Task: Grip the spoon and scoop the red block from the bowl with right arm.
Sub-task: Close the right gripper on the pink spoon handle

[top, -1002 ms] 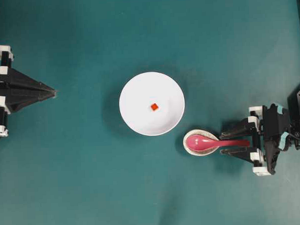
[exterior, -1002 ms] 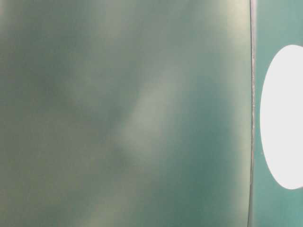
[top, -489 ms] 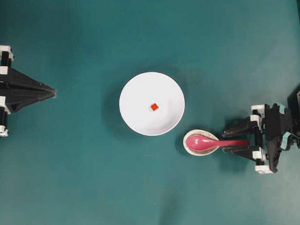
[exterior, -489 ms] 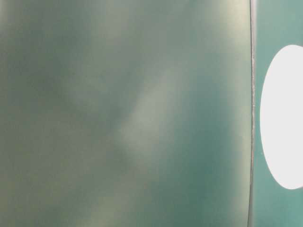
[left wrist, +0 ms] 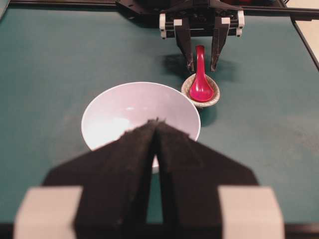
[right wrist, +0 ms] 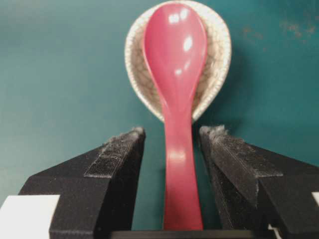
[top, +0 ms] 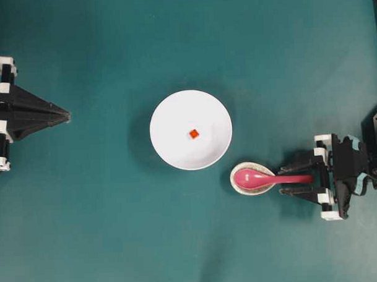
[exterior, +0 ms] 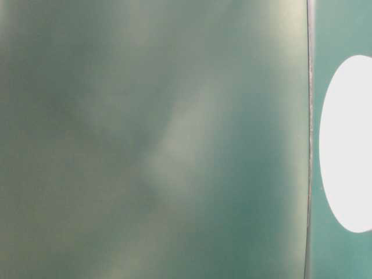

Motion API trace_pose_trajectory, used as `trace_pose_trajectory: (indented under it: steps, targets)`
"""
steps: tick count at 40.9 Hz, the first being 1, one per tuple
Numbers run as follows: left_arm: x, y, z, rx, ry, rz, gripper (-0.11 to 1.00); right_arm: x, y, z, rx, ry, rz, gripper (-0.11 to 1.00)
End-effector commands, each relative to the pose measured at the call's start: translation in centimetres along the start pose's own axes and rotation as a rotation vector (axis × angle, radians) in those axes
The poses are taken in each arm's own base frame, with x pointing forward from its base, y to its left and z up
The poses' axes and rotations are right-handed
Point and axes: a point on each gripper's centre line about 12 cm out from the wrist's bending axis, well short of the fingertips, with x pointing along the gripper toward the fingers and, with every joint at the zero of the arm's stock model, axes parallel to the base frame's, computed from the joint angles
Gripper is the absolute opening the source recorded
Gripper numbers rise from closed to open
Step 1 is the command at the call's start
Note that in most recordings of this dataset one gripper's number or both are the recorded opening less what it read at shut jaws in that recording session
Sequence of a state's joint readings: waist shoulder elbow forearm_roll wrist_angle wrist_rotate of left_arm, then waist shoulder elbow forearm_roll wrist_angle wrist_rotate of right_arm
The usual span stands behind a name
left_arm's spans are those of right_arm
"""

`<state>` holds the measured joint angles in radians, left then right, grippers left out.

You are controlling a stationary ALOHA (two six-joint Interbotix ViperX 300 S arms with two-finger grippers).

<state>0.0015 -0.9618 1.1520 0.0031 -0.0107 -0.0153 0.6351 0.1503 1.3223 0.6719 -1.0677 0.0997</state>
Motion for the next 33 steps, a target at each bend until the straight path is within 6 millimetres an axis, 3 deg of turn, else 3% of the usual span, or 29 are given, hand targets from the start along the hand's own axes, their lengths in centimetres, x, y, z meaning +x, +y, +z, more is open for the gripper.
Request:
trace_pose_trajectory:
  steps: [1, 23, 33]
  targets:
    - [0.14, -0.04, 0.76, 0.000, -0.017, -0.002, 0.02, -0.11, 0.14, 0.35, -0.002, -0.025, 0.009, 0.54]
    - [0.05, -0.04, 0.84, -0.001, -0.021, -0.002, 0.02, -0.18, 0.09, 0.57, -0.003, -0.046, 0.010, 0.53]
    - [0.08, -0.04, 0.81, 0.000, -0.020, -0.002, 0.02, -0.16, 0.04, 0.60, -0.001, -0.046, 0.007, 0.44]
